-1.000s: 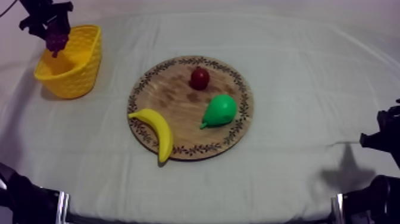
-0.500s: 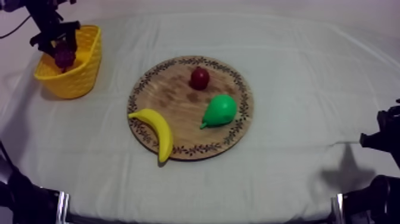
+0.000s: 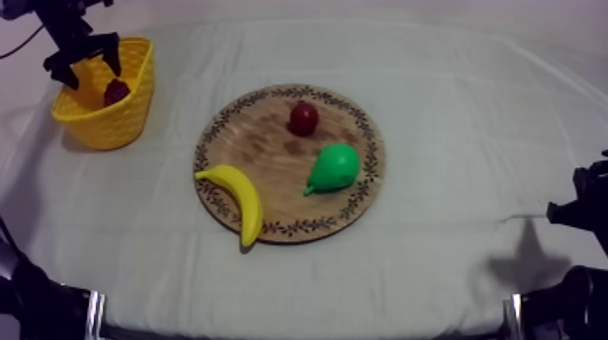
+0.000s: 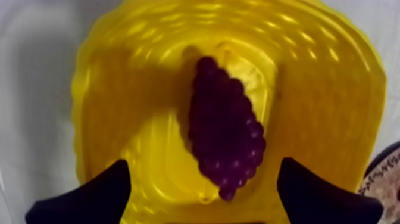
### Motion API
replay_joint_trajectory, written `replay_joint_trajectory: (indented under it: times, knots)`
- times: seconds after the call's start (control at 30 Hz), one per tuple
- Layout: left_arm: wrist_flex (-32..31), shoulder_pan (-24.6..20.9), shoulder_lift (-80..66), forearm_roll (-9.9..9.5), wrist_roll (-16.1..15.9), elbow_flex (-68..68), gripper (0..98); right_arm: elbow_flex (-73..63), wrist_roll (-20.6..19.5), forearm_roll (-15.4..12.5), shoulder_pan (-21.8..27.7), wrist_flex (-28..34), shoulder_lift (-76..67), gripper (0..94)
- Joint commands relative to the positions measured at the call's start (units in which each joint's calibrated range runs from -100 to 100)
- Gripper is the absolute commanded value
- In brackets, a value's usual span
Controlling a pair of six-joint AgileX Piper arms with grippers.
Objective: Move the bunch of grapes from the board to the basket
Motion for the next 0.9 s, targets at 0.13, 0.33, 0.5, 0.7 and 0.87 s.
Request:
replay_joint_trajectory:
  times: [0.13, 0.33, 0.5, 0.7, 0.87]
  knots:
    - [-0.05, 0.1, -7.88, 1.16, -0.14, 5.21, 86.1, -0.05, -0.01, -0.01, 0.0, 0.04, -0.02, 0.3]
    - [-0.31, 0.88, -18.41, 1.7, -0.6, 10.65, 73.0, -0.05, -0.01, -0.01, 0.0, 0.04, -0.02, 0.3]
    - [-0.94, 1.93, -27.64, 1.7, -1.23, 14.91, 64.7, -0.05, -0.01, -0.01, 0.0, 0.04, -0.02, 0.3]
    - [-4.23, 2.47, -38.7, 1.83, -1.54, 22.15, 49.2, -0.05, -0.01, -0.01, 0.0, 0.04, -0.02, 0.3]
    - [-10.87, 2.5, -47.51, 1.91, -2.12, 31.81, 35.6, -0.05, -0.01, -0.01, 0.0, 0.04, -0.02, 0.3]
